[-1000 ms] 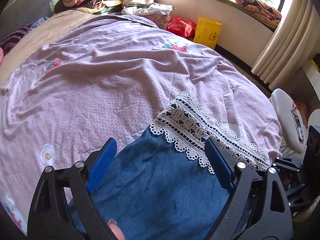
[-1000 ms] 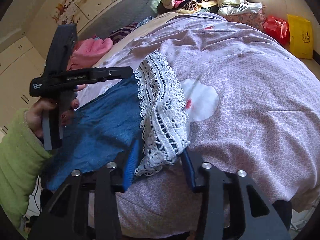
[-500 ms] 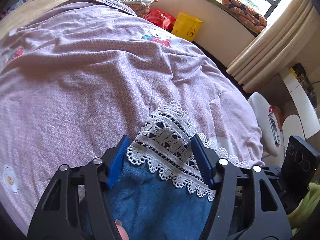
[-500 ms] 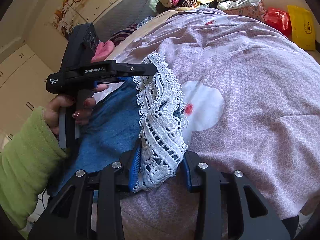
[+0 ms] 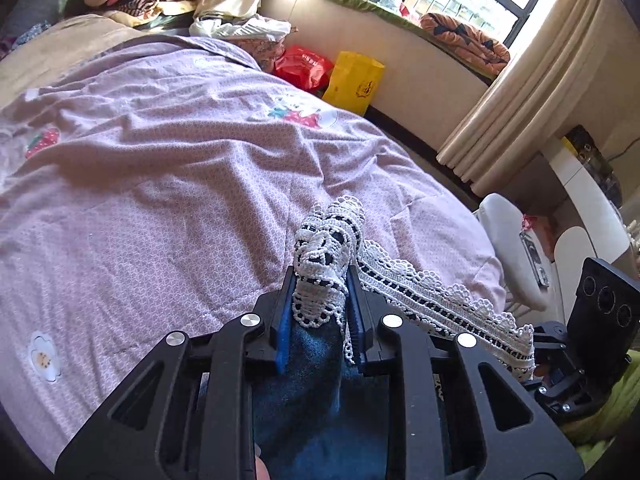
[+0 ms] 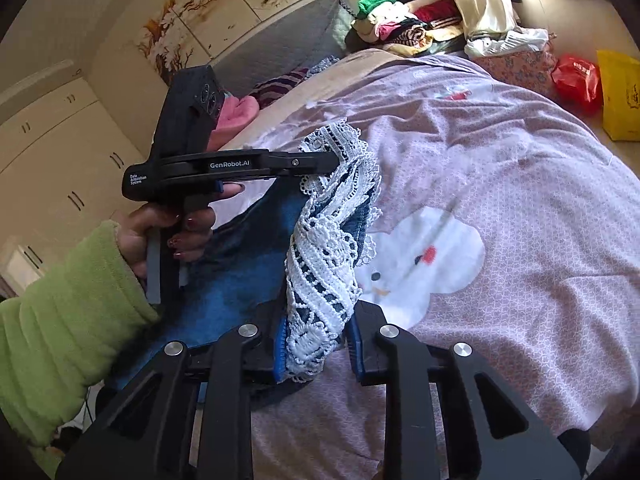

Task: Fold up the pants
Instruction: 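Grasp the lace hem with both tools and fold it over toward the waistband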

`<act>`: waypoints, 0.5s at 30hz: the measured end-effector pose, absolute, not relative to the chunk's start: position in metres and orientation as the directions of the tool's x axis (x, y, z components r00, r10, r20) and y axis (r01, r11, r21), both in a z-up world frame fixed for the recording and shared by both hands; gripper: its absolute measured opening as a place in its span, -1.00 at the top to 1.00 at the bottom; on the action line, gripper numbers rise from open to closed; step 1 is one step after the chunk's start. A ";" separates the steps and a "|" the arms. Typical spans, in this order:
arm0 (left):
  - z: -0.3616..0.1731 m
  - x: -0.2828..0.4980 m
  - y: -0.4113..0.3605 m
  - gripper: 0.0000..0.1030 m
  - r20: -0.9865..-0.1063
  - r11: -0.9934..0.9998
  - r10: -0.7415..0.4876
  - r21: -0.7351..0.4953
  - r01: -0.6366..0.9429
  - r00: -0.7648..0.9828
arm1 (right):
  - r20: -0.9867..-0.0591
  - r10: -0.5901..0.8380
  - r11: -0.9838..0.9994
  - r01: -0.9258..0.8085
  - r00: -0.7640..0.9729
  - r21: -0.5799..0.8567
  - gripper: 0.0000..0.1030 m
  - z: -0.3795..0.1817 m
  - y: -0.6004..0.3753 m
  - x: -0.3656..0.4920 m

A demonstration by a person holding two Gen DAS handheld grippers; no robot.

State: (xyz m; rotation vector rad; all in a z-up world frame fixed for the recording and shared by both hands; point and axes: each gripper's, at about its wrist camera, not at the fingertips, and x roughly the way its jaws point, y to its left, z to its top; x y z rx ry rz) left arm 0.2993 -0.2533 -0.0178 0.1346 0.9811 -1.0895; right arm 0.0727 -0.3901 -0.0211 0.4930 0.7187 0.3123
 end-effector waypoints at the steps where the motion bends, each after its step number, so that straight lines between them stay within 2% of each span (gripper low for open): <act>1: -0.011 0.298 -0.246 0.69 -0.711 0.496 -0.694 -0.356 0.792 0.114 | -0.542 0.438 0.843 -0.118 0.717 0.525 0.57 -0.016 -0.387 0.071; 9: 0.039 0.272 -0.161 0.69 -0.624 0.503 -0.753 -0.342 0.794 0.209 | -0.479 0.514 0.840 -0.303 0.712 0.450 0.57 0.034 -0.336 0.059; 15: 0.033 0.256 -0.090 0.65 -0.614 0.553 -0.745 -0.351 0.755 0.261 | -0.491 0.610 0.792 -0.483 0.621 0.373 0.57 0.050 -0.264 0.059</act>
